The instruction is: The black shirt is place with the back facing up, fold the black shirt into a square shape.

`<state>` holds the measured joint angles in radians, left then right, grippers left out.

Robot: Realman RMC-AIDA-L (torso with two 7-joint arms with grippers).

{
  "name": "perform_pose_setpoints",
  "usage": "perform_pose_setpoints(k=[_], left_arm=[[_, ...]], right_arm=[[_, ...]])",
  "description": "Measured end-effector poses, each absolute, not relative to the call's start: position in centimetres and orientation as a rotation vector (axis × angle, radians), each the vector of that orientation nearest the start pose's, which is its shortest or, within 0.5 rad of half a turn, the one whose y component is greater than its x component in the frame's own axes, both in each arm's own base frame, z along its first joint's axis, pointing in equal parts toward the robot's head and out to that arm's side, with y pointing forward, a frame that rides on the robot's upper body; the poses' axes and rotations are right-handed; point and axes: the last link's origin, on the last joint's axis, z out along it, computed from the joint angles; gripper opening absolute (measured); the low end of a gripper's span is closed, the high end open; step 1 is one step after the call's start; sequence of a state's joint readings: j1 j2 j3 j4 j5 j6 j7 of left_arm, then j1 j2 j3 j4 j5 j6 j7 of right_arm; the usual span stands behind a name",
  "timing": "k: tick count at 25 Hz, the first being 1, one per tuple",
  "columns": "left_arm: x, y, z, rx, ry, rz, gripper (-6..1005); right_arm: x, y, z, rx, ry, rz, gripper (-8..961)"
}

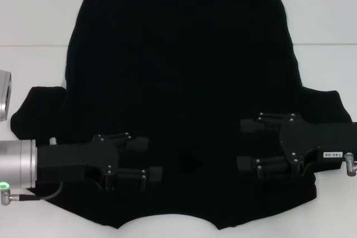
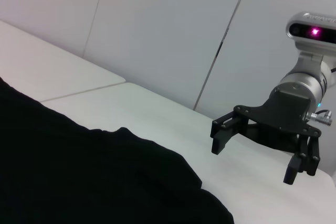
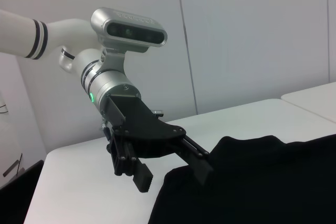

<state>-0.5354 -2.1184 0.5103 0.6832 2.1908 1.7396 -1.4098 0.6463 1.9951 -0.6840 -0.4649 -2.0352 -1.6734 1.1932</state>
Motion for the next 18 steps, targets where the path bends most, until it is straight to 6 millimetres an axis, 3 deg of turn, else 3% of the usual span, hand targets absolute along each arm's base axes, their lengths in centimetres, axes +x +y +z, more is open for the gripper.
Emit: perform_pose_setpoints(k=[14, 18], left_arm=[[-26.17, 30.41, -0.54, -2.846, -0.702, -0.738, 893], [-26.62, 31.04, 0.36, -2.759, -0.779, -0.769, 894]], right_arm=[[24.43, 33.43, -0.23, -2.910, 0.377, 0.745, 894], [24.32, 33.58, -0.23, -2.892, 0.382, 0.759, 894]])
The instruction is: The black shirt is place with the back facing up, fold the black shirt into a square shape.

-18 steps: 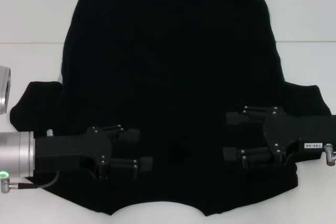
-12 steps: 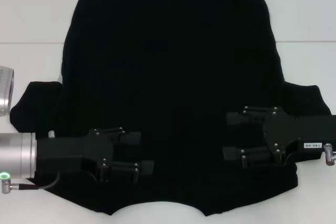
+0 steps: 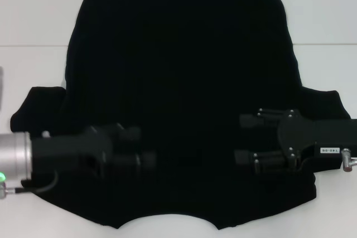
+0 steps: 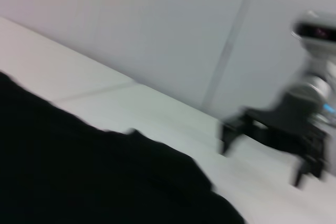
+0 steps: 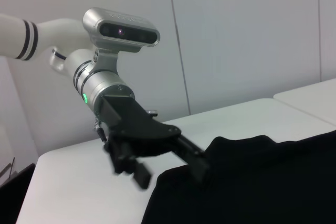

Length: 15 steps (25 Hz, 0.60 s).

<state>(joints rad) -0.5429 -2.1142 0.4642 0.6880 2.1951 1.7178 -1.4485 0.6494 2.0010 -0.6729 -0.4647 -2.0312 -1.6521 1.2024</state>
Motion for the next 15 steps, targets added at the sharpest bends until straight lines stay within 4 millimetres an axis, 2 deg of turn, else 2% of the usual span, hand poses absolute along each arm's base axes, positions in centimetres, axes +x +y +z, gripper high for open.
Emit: perform_pose_setpoints(k=[2, 5, 6, 9, 15], left_arm=[[-26.9, 31.5, 0.9, -2.707, -0.849, -0.778, 894], [-28.4, 33.2, 2.8, -2.487, -1.125, -0.785, 895], [-28.4, 33.2, 2.8, -2.487, -1.125, -0.785, 895], [-30.8, 34.8, 5.5, -2.198, -1.411, -0.712, 895], [-33.2, 35.7, 8.2, -1.939, -1.609, -0.522, 894]], right_arm=[[24.2, 33.7, -0.3, -2.877, 0.386, 0.772, 893], [24.0, 34.0, -0.5, -2.857, 0.399, 0.779, 893], [23.9, 34.2, -0.7, -2.851, 0.410, 0.775, 893], [23.8, 34.6, -0.9, -2.836, 0.448, 0.765, 893], [23.2, 35.3, -1.1, -2.798, 0.470, 0.796, 893]])
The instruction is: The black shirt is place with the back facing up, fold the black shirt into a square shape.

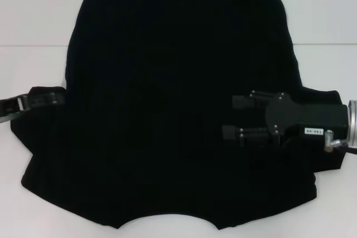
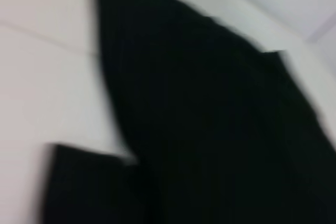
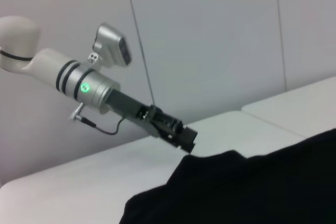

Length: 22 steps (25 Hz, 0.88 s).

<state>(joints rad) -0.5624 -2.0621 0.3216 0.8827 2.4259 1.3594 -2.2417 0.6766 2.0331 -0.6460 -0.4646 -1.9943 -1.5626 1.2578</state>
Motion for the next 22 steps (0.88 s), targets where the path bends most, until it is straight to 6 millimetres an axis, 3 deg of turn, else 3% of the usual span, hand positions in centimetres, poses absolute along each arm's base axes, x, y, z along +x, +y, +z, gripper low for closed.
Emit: perform_pose_setpoints(k=[11, 22], left_arm=[[-35.7, 36.8, 9.7, -1.695, -1.695, -0.303, 889], [-35.9, 36.9, 8.8, -1.696, -1.716, -0.281, 887]], right_arm=[[22.8, 35.7, -1.1, -2.773, 0.479, 0.813, 893], [22.6, 36.2, -0.7, -2.763, 0.467, 0.814, 892]])
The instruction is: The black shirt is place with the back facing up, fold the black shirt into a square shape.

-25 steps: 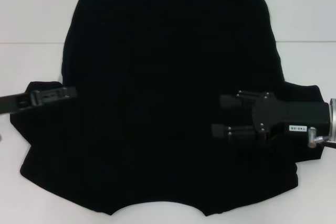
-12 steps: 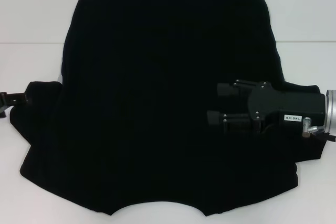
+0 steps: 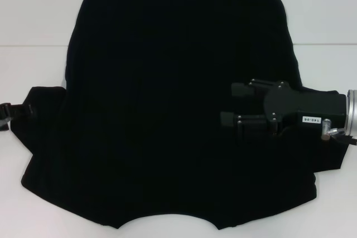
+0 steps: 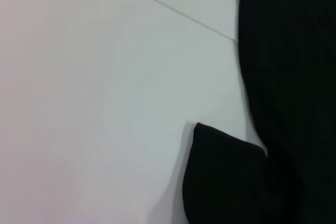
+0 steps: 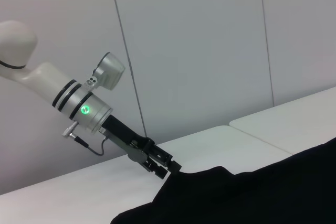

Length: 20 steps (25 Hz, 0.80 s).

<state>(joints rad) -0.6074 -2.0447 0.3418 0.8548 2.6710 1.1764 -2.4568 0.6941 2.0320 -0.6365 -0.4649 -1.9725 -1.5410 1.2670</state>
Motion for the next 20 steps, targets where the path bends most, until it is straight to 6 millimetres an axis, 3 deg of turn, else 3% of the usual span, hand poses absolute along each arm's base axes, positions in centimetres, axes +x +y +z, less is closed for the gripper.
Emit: perform_pose_setpoints(k=[20], left_arm=[[-35.8, 37.4, 7.6, -1.722, -1.705, -0.239, 884]], right_arm=[[22.4, 36.3, -0.6, -2.756, 0.464, 0.821, 892]])
